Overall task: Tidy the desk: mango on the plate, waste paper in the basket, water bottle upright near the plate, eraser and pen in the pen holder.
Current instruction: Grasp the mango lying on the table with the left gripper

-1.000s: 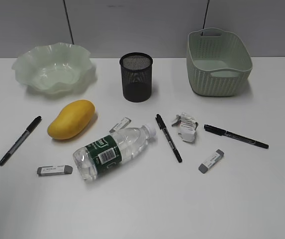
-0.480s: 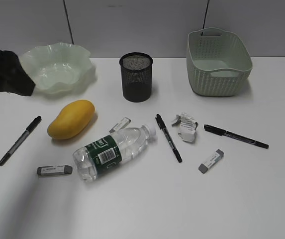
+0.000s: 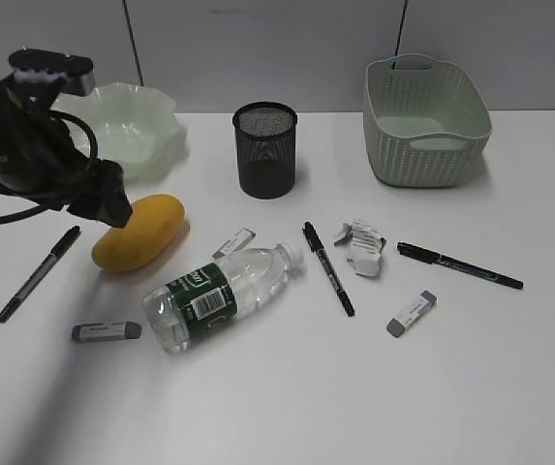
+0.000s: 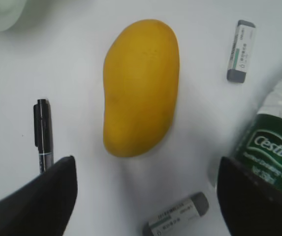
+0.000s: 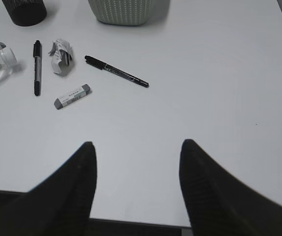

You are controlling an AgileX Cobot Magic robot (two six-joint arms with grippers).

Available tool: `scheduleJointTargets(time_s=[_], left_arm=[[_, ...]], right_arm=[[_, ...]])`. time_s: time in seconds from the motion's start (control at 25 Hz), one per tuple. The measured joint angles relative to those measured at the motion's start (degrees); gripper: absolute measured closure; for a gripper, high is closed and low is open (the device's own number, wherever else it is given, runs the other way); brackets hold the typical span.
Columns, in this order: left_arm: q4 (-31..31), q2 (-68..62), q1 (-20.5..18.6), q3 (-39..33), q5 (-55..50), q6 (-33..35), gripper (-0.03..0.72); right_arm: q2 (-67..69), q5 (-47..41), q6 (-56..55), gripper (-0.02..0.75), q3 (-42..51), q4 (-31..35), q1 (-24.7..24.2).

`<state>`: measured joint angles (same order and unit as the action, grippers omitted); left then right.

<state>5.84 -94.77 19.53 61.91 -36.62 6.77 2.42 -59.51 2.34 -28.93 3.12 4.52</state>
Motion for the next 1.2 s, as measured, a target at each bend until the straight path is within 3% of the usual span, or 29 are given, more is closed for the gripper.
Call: scheduleJointTargets(time_s=[0.28,0.96,1.2], left_arm=[[-0.4,-7.5,0.0,0.2,6.5,0.0,0.001],[0.5,-18.3,0.2,5.8,8.3,0.1,0.01],[0.5,-18.7,0.5,5.9,9.1,0.1,0.058]], right_arm=[[0.0,0.0,0.0,0.302,0.0,0.0,0.0],[0.0,0.0,0.0,0.301,0.0,0.2,0.0],[0.0,0.0,0.0,0.301,0.0,0.2,0.0]])
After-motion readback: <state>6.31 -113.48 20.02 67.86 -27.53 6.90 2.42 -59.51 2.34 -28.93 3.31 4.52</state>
